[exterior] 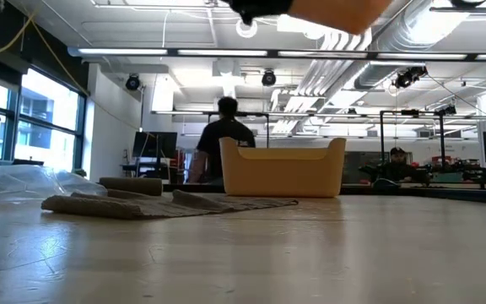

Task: Roll bandage
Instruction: Roll the orange bandage

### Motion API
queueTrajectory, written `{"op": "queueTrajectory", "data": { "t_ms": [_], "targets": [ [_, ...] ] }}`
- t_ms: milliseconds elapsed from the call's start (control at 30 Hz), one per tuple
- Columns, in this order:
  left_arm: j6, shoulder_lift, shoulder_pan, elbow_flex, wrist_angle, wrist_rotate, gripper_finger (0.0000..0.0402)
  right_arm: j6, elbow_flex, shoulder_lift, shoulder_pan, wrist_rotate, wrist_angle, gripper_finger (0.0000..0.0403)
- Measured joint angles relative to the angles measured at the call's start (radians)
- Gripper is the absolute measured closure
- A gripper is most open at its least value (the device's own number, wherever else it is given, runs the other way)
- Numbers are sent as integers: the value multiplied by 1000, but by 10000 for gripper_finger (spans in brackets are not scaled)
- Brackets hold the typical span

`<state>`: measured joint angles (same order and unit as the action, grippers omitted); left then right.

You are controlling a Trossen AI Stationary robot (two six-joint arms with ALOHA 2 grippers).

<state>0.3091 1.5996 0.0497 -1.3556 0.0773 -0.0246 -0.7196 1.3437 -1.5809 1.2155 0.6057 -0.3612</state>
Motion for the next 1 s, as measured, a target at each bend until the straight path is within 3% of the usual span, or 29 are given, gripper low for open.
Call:
{"op": "queueTrajectory", "data": {
  "t_ms": [167, 267, 400, 567, 700, 833, 900, 1000],
  "targets": [
    [3, -97, 64, 0, 88, 27, 401, -84, -128, 0, 1, -33, 221, 403],
    [-2, -109, 96, 0, 130, 63, 401, -83, -151, 0, -1, -55, 270, 403],
    [0, -98, 123, 1, 167, 71, 401, -68, -124, -7, -6, -87, 280, 403],
    [1, -76, 136, 1, 219, 112, 401, 91, -10, -7, 27, -67, 266, 403],
    [-16, -80, 106, 1, 370, 113, 401, 186, 158, -8, 99, 157, 40, 403],
    [-72, -92, 27, 1, 522, 119, 401, 236, 325, -7, 159, 568, -208, 403],
    [-95, -99, -27, 1, 537, 136, 401, 305, 389, -4, 164, 643, -252, 403],
    [-124, -113, -102, 1, 533, 187, 401, 411, 448, -6, 154, 664, -306, 403]
  ]
}}
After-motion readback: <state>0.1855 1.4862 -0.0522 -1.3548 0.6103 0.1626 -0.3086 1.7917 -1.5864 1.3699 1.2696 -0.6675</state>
